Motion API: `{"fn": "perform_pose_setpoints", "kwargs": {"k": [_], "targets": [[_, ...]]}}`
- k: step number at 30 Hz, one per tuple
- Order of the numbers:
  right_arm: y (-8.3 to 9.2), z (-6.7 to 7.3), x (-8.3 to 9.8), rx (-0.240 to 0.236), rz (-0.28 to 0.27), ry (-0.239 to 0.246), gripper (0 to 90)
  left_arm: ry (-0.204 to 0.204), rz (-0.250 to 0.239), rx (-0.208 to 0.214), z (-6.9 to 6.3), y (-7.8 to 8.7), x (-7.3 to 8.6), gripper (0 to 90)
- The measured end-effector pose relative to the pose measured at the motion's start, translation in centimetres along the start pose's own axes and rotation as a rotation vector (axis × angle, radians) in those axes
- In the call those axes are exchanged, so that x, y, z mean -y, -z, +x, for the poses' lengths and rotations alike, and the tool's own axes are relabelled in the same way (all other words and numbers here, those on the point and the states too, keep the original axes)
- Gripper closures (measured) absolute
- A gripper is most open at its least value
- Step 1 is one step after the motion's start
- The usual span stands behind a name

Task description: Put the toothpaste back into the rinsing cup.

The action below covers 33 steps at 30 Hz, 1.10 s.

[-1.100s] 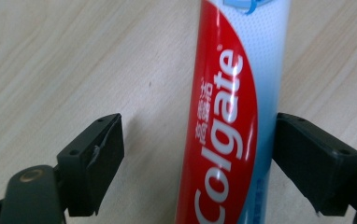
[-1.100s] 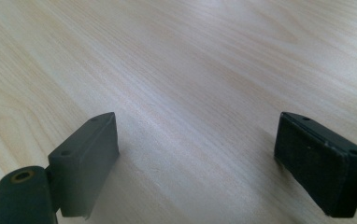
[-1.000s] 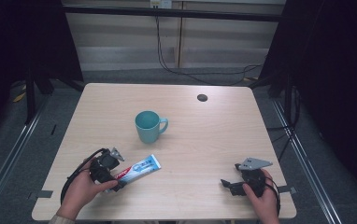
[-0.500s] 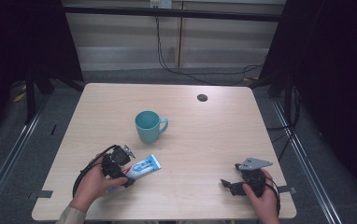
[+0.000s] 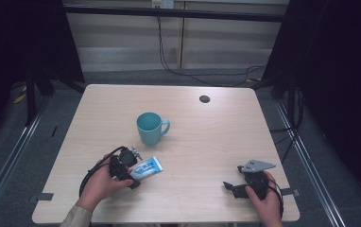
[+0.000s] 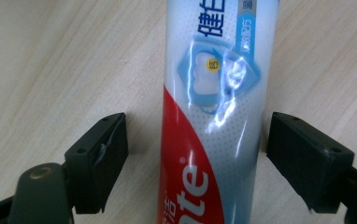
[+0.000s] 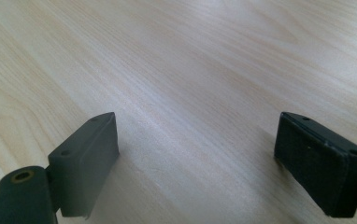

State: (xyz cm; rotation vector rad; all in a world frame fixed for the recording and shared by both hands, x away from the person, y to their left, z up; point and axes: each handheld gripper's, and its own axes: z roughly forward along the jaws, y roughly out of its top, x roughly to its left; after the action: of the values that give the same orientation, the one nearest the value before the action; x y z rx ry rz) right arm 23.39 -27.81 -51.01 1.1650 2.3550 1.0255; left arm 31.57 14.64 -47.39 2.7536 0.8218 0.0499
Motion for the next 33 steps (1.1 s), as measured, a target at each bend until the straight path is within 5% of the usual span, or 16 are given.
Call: {"fn": "perform_pose_setpoints", "kwargs": {"k": [7, 12, 13, 20, 26, 33], "targets": [[0.0, 0.0, 0.0, 0.0, 0.0, 0.0, 13.2, -0.002, 0.015, -0.001, 0.1, 0.1, -0.5, 26.5], [0.0, 0.0, 0.0, 0.0, 0.0, 0.0, 13.2, -0.016, 0.035, 0.006, 0.1, 0.3, -0.9, 35.8], [0.0, 0.0, 0.0, 0.0, 0.0, 0.0, 13.1, -0.046, 0.043, 0.009, 0.0, 0.4, -1.0, 47.5], [0.0, 0.0, 0.0, 0.0, 0.0, 0.0, 13.2, -0.053, 0.097, 0.013, 0.0, 0.4, -1.8, 54.4], [0.0, 0.0, 0.0, 0.0, 0.0, -0.001, 13.2, -0.033, 0.08, 0.006, -0.1, 1.1, -1.7, 70.7], [0.0, 0.0, 0.0, 0.0, 0.0, -0.001, 13.2, -0.022, 0.02, 0.013, -0.2, 1.6, -0.6, 73.0]]}}
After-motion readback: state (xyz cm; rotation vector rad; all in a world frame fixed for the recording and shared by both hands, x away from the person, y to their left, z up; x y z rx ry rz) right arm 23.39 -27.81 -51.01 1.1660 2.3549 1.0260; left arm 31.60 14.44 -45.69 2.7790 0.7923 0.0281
